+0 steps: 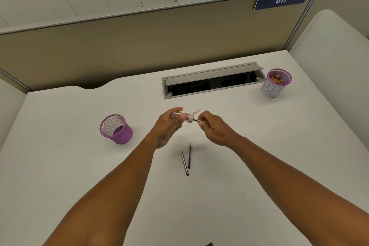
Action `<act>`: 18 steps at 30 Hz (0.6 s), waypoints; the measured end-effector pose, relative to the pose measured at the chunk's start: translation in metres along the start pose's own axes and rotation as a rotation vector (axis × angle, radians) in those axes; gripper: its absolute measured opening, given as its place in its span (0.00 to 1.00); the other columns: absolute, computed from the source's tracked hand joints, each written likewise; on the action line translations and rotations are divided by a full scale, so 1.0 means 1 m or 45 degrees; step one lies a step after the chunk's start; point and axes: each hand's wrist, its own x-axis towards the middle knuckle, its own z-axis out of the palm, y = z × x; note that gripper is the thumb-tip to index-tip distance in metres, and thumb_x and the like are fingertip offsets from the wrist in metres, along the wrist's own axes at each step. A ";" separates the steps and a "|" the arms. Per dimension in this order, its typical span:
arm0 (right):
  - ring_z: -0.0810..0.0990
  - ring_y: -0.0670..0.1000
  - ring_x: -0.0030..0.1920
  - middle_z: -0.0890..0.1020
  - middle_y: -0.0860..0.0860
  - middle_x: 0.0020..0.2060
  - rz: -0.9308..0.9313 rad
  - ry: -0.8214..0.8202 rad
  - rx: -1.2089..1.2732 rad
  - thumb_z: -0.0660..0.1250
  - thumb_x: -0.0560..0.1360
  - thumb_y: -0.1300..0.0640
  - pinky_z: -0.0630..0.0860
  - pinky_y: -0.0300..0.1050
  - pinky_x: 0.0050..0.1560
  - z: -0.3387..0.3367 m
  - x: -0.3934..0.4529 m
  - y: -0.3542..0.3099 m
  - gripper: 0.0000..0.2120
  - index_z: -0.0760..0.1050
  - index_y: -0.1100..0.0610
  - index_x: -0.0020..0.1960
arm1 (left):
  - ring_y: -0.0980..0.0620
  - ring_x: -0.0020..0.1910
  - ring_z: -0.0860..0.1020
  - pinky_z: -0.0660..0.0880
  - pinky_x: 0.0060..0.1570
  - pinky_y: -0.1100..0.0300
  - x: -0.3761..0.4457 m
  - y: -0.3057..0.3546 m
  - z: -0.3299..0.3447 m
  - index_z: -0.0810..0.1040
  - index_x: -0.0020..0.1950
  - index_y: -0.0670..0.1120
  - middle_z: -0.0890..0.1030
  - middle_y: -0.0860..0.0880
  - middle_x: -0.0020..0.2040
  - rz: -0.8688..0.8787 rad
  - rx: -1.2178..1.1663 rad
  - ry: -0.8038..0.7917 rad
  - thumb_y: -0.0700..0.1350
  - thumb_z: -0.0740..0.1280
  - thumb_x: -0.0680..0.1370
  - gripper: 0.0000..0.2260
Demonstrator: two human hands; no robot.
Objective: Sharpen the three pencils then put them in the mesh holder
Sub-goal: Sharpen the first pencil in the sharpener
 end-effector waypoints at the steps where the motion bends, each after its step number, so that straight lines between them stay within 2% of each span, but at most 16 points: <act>1: 0.68 0.49 0.34 0.72 0.48 0.35 -0.063 0.063 -0.027 0.58 0.81 0.58 0.65 0.42 0.35 0.002 -0.001 0.000 0.05 0.70 0.57 0.48 | 0.49 0.55 0.76 0.74 0.59 0.59 0.000 0.001 0.000 0.77 0.60 0.48 0.79 0.44 0.58 -0.032 -0.055 -0.002 0.43 0.70 0.77 0.12; 4: 0.70 0.51 0.34 0.73 0.49 0.38 -0.235 0.356 -0.333 0.60 0.79 0.58 0.66 0.43 0.32 0.009 -0.001 0.006 0.07 0.74 0.58 0.46 | 0.50 0.54 0.77 0.75 0.60 0.59 -0.001 0.000 0.001 0.79 0.58 0.47 0.82 0.46 0.55 -0.077 -0.148 0.000 0.42 0.69 0.78 0.09; 6: 0.69 0.50 0.33 0.75 0.49 0.35 -0.283 0.500 -0.538 0.61 0.78 0.57 0.62 0.41 0.30 0.010 -0.001 0.005 0.08 0.76 0.57 0.43 | 0.50 0.53 0.78 0.76 0.60 0.59 -0.002 -0.001 0.002 0.80 0.57 0.46 0.82 0.47 0.54 -0.079 -0.175 -0.002 0.41 0.70 0.78 0.09; 9: 0.69 0.49 0.31 0.77 0.49 0.31 -0.250 0.566 -0.641 0.62 0.76 0.57 0.59 0.40 0.30 0.007 0.000 -0.003 0.09 0.76 0.57 0.39 | 0.51 0.50 0.78 0.78 0.56 0.61 -0.003 0.000 0.007 0.80 0.57 0.45 0.82 0.46 0.53 -0.083 -0.206 -0.004 0.41 0.69 0.78 0.08; 12: 0.68 0.53 0.29 0.76 0.52 0.29 -0.050 0.449 -0.634 0.59 0.79 0.56 0.56 0.40 0.28 0.000 0.002 -0.016 0.12 0.76 0.58 0.39 | 0.50 0.51 0.78 0.78 0.56 0.61 -0.002 0.002 0.010 0.80 0.57 0.45 0.81 0.44 0.55 -0.086 -0.215 -0.002 0.40 0.68 0.78 0.08; 15: 0.72 0.55 0.36 0.75 0.53 0.34 0.209 0.147 -0.576 0.54 0.82 0.56 0.64 0.44 0.33 -0.012 0.007 -0.032 0.13 0.72 0.55 0.41 | 0.51 0.51 0.78 0.78 0.56 0.61 -0.001 0.006 0.012 0.79 0.57 0.46 0.81 0.45 0.55 -0.076 -0.185 -0.026 0.40 0.68 0.78 0.08; 16: 0.72 0.55 0.38 0.75 0.55 0.37 0.296 0.060 -0.471 0.52 0.82 0.56 0.65 0.45 0.37 -0.016 0.010 -0.036 0.13 0.71 0.57 0.42 | 0.51 0.51 0.79 0.78 0.56 0.62 0.000 0.007 0.012 0.79 0.57 0.46 0.81 0.45 0.55 -0.074 -0.185 -0.027 0.40 0.68 0.78 0.08; 18: 0.71 0.53 0.39 0.76 0.55 0.39 0.443 0.014 -0.148 0.52 0.81 0.54 0.65 0.45 0.38 -0.021 0.013 -0.041 0.16 0.73 0.60 0.43 | 0.52 0.51 0.79 0.78 0.55 0.62 0.000 0.009 0.013 0.79 0.57 0.46 0.82 0.46 0.54 -0.068 -0.205 -0.017 0.40 0.68 0.78 0.08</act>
